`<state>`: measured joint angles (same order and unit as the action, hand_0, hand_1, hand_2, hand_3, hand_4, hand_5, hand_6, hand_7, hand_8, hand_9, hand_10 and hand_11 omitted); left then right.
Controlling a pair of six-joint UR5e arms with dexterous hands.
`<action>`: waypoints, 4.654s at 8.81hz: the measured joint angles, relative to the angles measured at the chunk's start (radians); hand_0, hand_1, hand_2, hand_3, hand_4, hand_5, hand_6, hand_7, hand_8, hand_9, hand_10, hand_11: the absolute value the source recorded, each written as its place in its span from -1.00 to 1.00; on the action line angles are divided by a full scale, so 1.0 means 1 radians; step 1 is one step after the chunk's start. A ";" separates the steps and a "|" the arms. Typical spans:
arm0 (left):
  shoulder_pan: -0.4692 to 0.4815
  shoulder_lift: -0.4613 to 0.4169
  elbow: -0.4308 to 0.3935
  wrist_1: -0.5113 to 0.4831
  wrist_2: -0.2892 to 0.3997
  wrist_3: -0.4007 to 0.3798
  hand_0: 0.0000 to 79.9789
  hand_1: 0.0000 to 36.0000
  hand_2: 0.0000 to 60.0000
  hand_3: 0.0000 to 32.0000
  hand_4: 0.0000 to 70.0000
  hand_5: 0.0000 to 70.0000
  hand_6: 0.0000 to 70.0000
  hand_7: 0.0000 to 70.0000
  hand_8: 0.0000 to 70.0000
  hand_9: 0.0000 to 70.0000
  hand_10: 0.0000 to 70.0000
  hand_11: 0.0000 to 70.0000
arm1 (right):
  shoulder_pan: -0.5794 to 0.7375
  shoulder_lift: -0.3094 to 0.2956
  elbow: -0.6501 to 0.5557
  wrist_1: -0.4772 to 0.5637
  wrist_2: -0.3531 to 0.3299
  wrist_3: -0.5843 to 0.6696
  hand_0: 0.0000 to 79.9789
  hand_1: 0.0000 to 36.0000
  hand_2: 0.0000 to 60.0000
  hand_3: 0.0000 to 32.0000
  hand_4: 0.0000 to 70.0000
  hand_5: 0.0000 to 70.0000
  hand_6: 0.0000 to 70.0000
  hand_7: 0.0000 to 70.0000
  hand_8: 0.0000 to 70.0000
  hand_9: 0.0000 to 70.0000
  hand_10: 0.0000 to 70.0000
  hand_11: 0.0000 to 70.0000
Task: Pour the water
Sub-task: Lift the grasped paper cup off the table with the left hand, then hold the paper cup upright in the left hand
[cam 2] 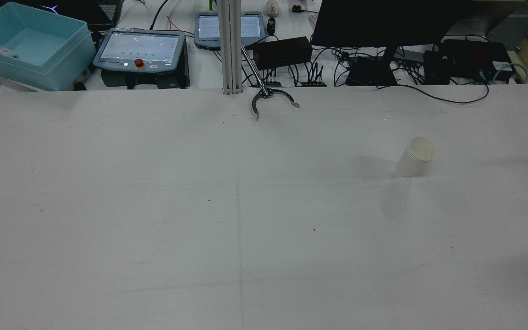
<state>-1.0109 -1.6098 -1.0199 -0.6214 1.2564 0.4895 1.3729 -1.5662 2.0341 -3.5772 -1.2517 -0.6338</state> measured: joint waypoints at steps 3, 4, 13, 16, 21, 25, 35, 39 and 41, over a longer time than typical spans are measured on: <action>-0.001 0.003 -0.001 0.000 0.003 -0.011 0.31 -0.49 -1.00 -1.00 0.46 -0.21 -1.00 -0.68 -1.00 -0.98 -0.95 -0.90 | 0.000 0.001 0.000 0.000 0.000 0.000 0.22 -0.64 -1.00 -0.88 -0.65 -0.82 -1.00 -1.00 -0.98 -0.99 -1.00 -1.00; -0.001 0.004 -0.001 0.000 0.004 -0.015 0.32 -0.48 -1.00 -1.00 0.47 -0.36 -1.00 -0.68 -1.00 -0.98 -0.95 -0.90 | -0.001 0.001 0.000 0.000 0.000 0.000 0.22 -0.63 -1.00 -0.88 -0.65 -0.82 -1.00 -1.00 -0.98 -0.99 -1.00 -1.00; 0.001 0.002 -0.004 0.009 0.031 -0.037 0.65 0.54 -0.58 -1.00 -0.08 0.14 -1.00 -0.64 -1.00 -0.97 -0.93 -0.83 | 0.003 0.000 0.000 0.000 0.001 0.000 0.22 -0.65 -1.00 -0.86 -0.66 -0.82 -1.00 -1.00 -0.98 -0.99 -1.00 -1.00; 0.000 0.003 -0.005 0.017 0.035 -0.046 0.59 0.45 -0.60 -1.00 -0.11 0.63 -1.00 -0.58 -1.00 -0.96 -0.91 -0.81 | 0.004 0.000 0.000 0.000 0.000 0.000 0.22 -0.64 -1.00 -0.82 -0.66 -0.82 -1.00 -1.00 -0.98 -0.99 -1.00 -1.00; -0.001 0.001 -0.007 0.053 0.026 -0.088 0.20 1.00 1.00 -1.00 -0.27 1.00 -0.92 -0.38 -1.00 -0.92 -0.83 -0.69 | 0.003 0.001 0.000 0.000 0.000 0.000 0.22 -0.66 -1.00 -0.81 -0.66 -0.83 -1.00 -1.00 -0.97 -0.98 -1.00 -1.00; -0.004 0.000 -0.023 0.102 0.015 -0.135 0.32 1.00 1.00 -1.00 0.12 1.00 -0.85 -0.26 -0.97 -0.89 -0.77 -0.59 | 0.004 0.000 -0.001 0.000 0.001 0.000 0.21 -0.66 -1.00 -0.86 -0.65 -0.83 -1.00 -1.00 -0.97 -0.99 -1.00 -1.00; -0.018 0.057 -0.263 0.215 -0.066 -0.191 0.08 0.99 1.00 -1.00 1.00 1.00 -0.63 -0.27 -0.90 -0.84 -0.76 -0.61 | 0.006 0.019 -0.102 0.014 0.002 0.008 0.19 -0.71 -1.00 -0.80 -0.71 -0.85 -1.00 -1.00 -0.94 -0.94 -1.00 -1.00; -0.018 0.090 -0.270 0.188 -0.065 -0.195 -0.16 -0.55 1.00 -1.00 1.00 1.00 -0.56 -0.27 -0.92 -0.86 -0.80 -0.72 | 0.005 0.025 -0.098 0.014 -0.001 0.015 0.20 -0.69 -1.00 -0.75 -0.71 -0.85 -1.00 -1.00 -0.95 -0.95 -1.00 -1.00; -0.017 0.098 -0.270 0.178 -0.064 -0.196 -0.04 -0.69 0.56 -1.00 1.00 1.00 -0.56 -0.26 -0.93 -0.87 -0.80 -0.73 | 0.006 0.030 -0.092 0.014 -0.002 0.016 0.20 -0.69 -1.00 -0.75 -0.71 -0.85 -1.00 -1.00 -0.95 -0.95 -1.00 -1.00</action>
<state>-1.0279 -1.5114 -1.2903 -0.4439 1.1919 0.2936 1.3790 -1.5362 1.9421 -3.5634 -1.2538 -0.6182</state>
